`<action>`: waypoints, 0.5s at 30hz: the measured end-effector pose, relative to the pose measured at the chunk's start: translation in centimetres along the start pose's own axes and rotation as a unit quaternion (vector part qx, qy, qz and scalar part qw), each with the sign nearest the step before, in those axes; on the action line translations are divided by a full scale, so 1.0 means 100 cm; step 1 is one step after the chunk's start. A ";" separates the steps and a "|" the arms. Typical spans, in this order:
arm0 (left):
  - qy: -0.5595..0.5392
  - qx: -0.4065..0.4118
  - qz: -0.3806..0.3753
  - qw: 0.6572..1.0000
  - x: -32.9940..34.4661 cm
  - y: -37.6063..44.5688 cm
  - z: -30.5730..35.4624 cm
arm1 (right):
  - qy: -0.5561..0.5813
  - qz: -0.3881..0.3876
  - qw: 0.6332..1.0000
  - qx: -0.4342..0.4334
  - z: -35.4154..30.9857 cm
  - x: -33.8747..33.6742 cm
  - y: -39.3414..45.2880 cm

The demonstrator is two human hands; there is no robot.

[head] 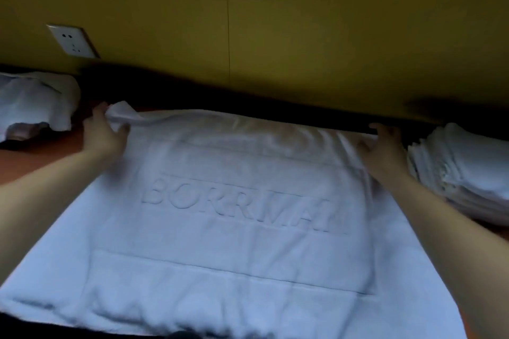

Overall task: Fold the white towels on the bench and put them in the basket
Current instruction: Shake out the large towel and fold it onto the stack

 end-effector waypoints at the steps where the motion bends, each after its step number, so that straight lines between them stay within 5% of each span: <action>1: 0.037 0.024 -0.026 0.999 0.012 -0.015 -0.001 | -0.024 -0.009 1.000 -0.015 0.004 0.007 -0.011; 6: 0.237 0.128 -0.101 0.958 0.056 -0.095 -0.004 | -0.085 -0.047 0.993 -0.067 0.029 0.025 -0.078; 15: 0.255 0.355 -0.233 0.869 0.142 -0.260 0.116 | -0.098 -0.104 0.990 -0.003 0.104 0.008 -0.112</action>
Point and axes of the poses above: each hand's wrist, its own y-axis towards the middle knuckle, its own x-axis out of the palm, z = x × y, the point moved 8 cm from there along y, towards the middle knuckle, and after that the axes turned 4 degrees about x, right-handed, at the moved point
